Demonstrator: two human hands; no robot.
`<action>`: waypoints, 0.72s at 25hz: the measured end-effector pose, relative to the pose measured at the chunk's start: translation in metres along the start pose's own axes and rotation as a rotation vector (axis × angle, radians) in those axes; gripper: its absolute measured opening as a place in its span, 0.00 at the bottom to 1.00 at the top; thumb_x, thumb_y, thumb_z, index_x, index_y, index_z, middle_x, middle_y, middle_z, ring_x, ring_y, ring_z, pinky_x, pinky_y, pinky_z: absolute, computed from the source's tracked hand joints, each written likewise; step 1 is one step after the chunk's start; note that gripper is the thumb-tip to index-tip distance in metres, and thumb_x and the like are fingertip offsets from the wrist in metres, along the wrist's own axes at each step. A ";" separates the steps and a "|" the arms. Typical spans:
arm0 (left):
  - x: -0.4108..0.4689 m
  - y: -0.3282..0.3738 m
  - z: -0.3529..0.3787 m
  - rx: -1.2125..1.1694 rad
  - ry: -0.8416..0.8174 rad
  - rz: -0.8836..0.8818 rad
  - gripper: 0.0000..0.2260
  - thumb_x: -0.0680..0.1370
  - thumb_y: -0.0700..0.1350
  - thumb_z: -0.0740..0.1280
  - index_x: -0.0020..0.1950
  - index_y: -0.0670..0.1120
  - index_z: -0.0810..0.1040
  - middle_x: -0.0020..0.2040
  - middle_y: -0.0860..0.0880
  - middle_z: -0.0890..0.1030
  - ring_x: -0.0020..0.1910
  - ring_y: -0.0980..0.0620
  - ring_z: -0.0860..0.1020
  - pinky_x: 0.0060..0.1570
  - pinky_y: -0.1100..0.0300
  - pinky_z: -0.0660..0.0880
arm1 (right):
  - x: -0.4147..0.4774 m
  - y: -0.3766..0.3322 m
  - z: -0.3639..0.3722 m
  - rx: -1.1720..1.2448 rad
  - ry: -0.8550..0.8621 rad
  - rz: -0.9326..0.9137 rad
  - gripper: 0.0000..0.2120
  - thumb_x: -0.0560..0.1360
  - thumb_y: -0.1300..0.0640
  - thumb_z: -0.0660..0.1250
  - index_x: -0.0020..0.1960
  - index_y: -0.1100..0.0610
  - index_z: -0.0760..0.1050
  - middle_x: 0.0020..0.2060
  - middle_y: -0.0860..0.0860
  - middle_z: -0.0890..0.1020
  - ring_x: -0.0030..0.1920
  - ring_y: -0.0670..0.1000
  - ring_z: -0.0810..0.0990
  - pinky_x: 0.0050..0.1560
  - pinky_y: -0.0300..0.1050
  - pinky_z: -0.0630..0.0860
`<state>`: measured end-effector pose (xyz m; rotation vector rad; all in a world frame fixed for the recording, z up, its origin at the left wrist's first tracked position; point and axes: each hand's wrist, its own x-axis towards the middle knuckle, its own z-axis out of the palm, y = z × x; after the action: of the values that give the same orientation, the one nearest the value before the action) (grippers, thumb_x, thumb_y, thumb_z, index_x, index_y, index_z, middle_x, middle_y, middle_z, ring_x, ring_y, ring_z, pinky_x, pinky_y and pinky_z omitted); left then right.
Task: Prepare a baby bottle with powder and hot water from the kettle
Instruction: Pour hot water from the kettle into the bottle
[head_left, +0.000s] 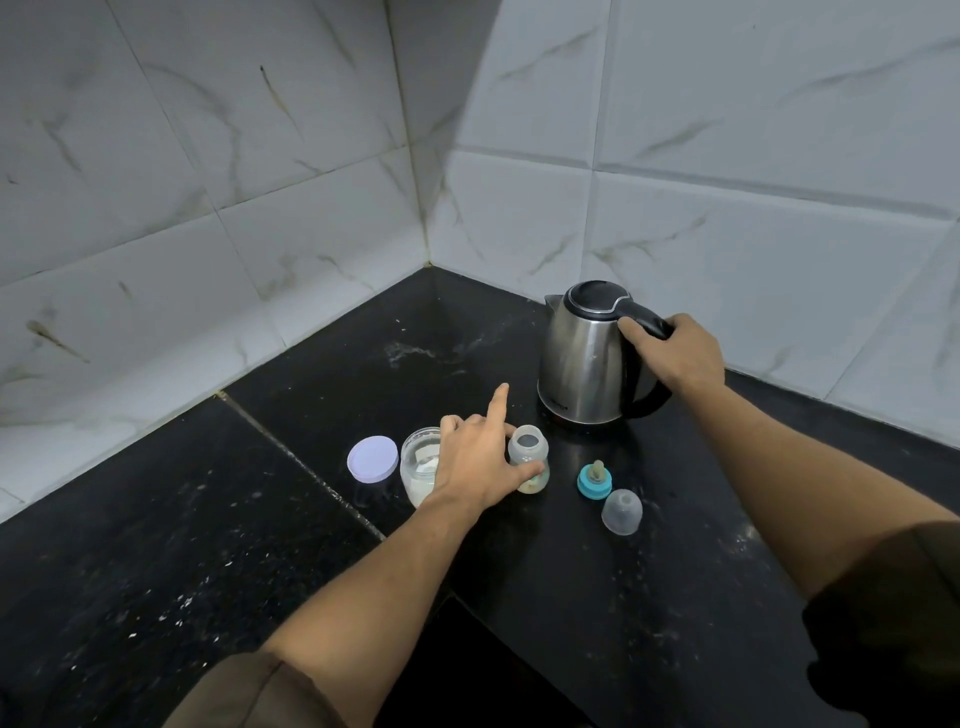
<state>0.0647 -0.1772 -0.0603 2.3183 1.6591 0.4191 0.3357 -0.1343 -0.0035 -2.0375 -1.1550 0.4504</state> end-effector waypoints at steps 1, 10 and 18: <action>0.004 0.001 0.002 -0.013 -0.005 -0.004 0.51 0.73 0.63 0.74 0.85 0.49 0.48 0.60 0.60 0.83 0.64 0.52 0.76 0.68 0.53 0.60 | 0.002 -0.002 0.000 0.004 -0.015 0.013 0.30 0.72 0.29 0.68 0.50 0.57 0.77 0.45 0.52 0.81 0.51 0.58 0.80 0.47 0.50 0.73; 0.028 -0.002 0.023 -0.245 -0.087 -0.152 0.51 0.72 0.53 0.80 0.85 0.51 0.50 0.64 0.58 0.82 0.64 0.50 0.80 0.66 0.48 0.75 | -0.004 0.003 0.002 0.392 -0.201 0.164 0.28 0.66 0.32 0.77 0.34 0.58 0.79 0.28 0.53 0.82 0.32 0.51 0.80 0.42 0.44 0.76; 0.032 -0.003 0.043 -0.350 -0.088 -0.262 0.35 0.70 0.56 0.81 0.74 0.53 0.72 0.60 0.54 0.84 0.62 0.50 0.80 0.65 0.50 0.76 | -0.018 0.005 0.021 0.598 -0.048 0.211 0.27 0.58 0.34 0.82 0.28 0.53 0.72 0.25 0.51 0.75 0.29 0.52 0.72 0.35 0.48 0.73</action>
<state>0.0887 -0.1480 -0.0988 1.8178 1.6650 0.4973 0.3164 -0.1419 -0.0222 -1.6244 -0.7144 0.8412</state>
